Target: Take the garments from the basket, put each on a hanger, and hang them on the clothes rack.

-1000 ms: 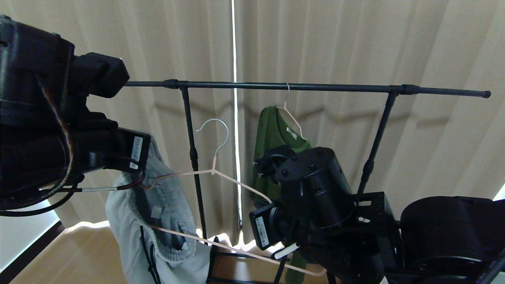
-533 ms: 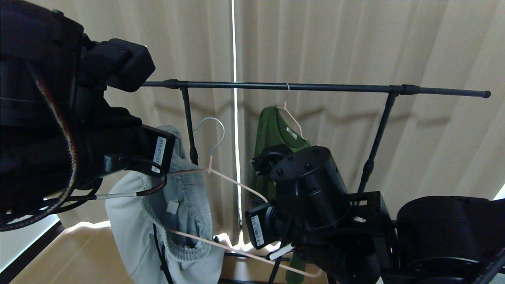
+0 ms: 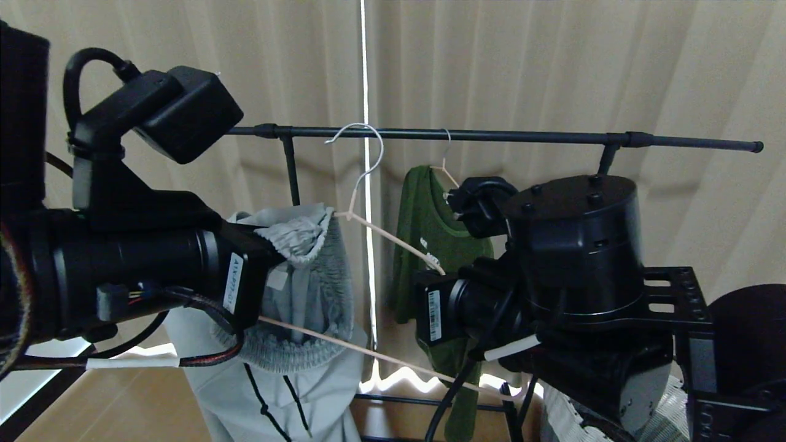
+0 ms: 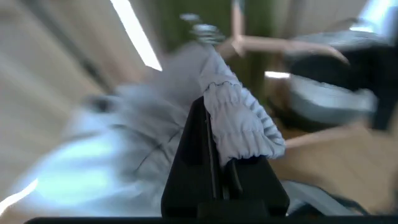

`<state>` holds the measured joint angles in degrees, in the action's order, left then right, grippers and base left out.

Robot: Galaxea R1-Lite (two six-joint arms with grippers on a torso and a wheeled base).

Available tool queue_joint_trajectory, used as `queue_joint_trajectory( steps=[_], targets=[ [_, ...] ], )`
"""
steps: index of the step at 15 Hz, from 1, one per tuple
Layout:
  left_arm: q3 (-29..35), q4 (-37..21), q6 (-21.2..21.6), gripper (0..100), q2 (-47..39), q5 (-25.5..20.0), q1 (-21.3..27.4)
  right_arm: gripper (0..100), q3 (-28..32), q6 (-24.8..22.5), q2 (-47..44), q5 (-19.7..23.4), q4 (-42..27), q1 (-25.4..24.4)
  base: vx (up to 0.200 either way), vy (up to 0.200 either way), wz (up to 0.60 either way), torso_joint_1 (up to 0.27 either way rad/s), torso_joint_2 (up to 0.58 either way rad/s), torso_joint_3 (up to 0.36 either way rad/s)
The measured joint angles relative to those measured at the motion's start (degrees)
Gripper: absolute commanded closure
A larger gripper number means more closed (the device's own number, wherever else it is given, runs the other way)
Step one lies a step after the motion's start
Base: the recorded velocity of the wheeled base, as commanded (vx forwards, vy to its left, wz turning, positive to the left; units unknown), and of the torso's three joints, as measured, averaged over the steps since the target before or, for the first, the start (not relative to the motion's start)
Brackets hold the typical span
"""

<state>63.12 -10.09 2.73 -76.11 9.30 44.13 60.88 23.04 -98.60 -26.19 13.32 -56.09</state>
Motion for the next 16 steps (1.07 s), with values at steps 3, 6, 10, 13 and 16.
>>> queue_joint_trajectory(
  steps=[3,6,10,13,16],
  targets=[
    [-2.4,10.8,0.0,100,0.2,-4.7,0.3,100,-2.5,-0.4,1.6,0.0,3.9,0.0,0.0,0.0,0.0,0.0,0.0,0.0],
    [-5.7,19.0,0.0,100,-1.2,-5.9,1.3,100,-3.1,-0.4,1.9,0.0,4.1,0.0,0.0,0.0,0.0,0.0,0.0,0.0],
    [-7.8,19.0,0.5,100,-1.6,-5.5,1.4,100,-3.1,-0.6,2.1,0.0,4.0,0.0,0.0,0.0,0.0,0.0,0.0,0.0],
    [-11.2,19.0,3.0,0,-0.1,-5.4,1.2,100,-3.4,-0.6,2.8,0.0,3.9,0.0,0.0,0.0,0.0,0.0,0.0,0.0],
    [-12.4,18.9,3.1,0,1.4,-5.3,1.0,100,-4.2,-0.6,4.1,0.0,3.9,0.0,0.0,0.0,0.0,0.0,0.0,0.0]
  ],
)
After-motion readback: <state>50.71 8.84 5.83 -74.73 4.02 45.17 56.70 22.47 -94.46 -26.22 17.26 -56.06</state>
